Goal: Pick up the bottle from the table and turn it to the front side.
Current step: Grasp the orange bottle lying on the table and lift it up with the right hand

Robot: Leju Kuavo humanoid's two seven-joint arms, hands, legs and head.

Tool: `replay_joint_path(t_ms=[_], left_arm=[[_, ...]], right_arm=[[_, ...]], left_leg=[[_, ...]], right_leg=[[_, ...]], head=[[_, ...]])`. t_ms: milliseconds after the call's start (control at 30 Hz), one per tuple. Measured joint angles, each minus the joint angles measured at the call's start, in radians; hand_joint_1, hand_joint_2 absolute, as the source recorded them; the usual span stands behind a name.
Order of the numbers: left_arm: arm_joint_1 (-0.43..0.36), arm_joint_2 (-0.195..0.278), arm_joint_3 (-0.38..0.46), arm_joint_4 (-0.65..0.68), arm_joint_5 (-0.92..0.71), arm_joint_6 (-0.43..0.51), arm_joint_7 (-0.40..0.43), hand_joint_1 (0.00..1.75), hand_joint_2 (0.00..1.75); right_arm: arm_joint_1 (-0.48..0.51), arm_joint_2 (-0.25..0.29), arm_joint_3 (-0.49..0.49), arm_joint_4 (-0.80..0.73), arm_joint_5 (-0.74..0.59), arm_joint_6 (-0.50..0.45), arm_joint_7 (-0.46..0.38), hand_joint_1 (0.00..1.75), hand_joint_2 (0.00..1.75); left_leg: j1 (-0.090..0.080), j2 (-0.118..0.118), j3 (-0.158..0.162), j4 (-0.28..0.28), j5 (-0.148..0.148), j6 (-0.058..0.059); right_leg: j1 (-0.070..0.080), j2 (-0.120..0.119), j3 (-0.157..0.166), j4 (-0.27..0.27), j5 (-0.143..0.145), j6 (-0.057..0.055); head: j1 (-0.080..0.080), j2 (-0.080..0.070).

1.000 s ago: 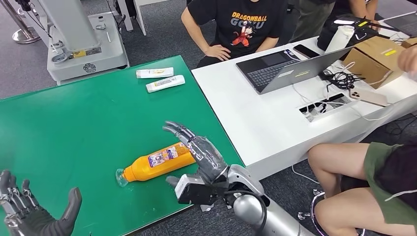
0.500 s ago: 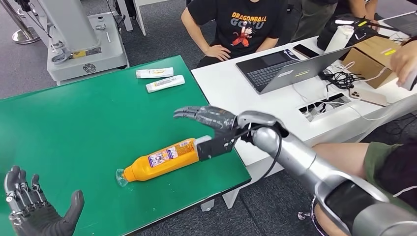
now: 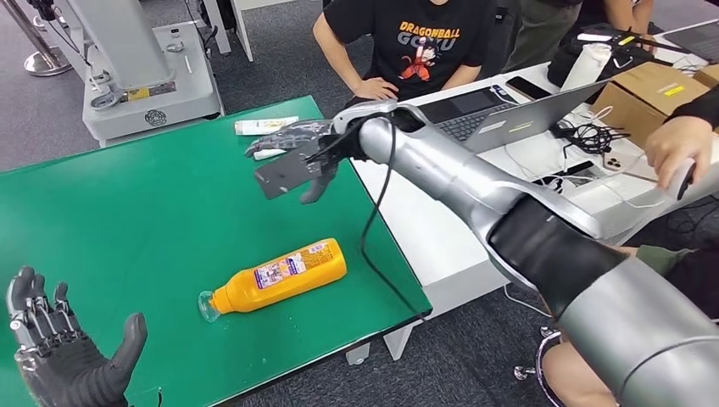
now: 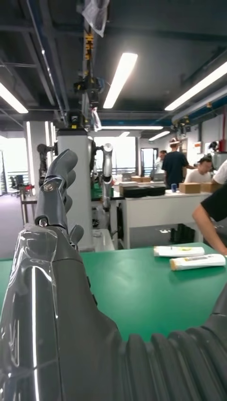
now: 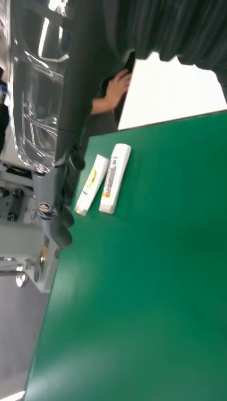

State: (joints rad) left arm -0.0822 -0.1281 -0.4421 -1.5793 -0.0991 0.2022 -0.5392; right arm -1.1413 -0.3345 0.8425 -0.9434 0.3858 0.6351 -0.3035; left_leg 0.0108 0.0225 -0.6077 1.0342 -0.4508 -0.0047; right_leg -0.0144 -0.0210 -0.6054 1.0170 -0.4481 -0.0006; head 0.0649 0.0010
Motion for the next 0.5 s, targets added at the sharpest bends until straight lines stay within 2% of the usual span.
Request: replay_joint_path(t_ms=[267, 433, 500], left_arm=[[0.0, 0.002, -0.004, 0.0, -0.002, 0.001, 0.0, 0.0, 1.75], [0.004, 0.001, -0.004, 0.0, -0.018, -0.001, 0.004, 0.0, 1.75], [0.005, 0.0, -0.004, 0.0, -0.022, -0.002, 0.004, 0.0, 1.75]], right_arm=[[-0.063, 0.073, 0.093, 0.138, -0.011, -0.016, 0.0, 0.0, 1.75], [-0.031, 0.146, 0.141, 0.212, -0.02, -0.163, -0.008, 0.0, 1.75], [-0.018, 0.161, 0.153, 0.233, -0.021, -0.185, -0.016, 0.0, 1.75]], left_leg=[[0.0, -0.005, -0.004, 0.0, 0.0, 0.0], [0.0, -0.003, -0.003, 0.0, 0.0, 0.0], [0.0, -0.003, -0.003, 0.0, 0.0, 0.0]], right_leg=[[0.001, -0.006, 0.0, -0.001, -0.001, 0.0], [0.001, -0.003, 0.0, -0.001, 0.0, 0.0], [0.001, -0.004, 0.0, -0.001, 0.0, 0.0]], head=[[0.0, 0.0], [0.0, 0.0], [0.0, 0.0]])
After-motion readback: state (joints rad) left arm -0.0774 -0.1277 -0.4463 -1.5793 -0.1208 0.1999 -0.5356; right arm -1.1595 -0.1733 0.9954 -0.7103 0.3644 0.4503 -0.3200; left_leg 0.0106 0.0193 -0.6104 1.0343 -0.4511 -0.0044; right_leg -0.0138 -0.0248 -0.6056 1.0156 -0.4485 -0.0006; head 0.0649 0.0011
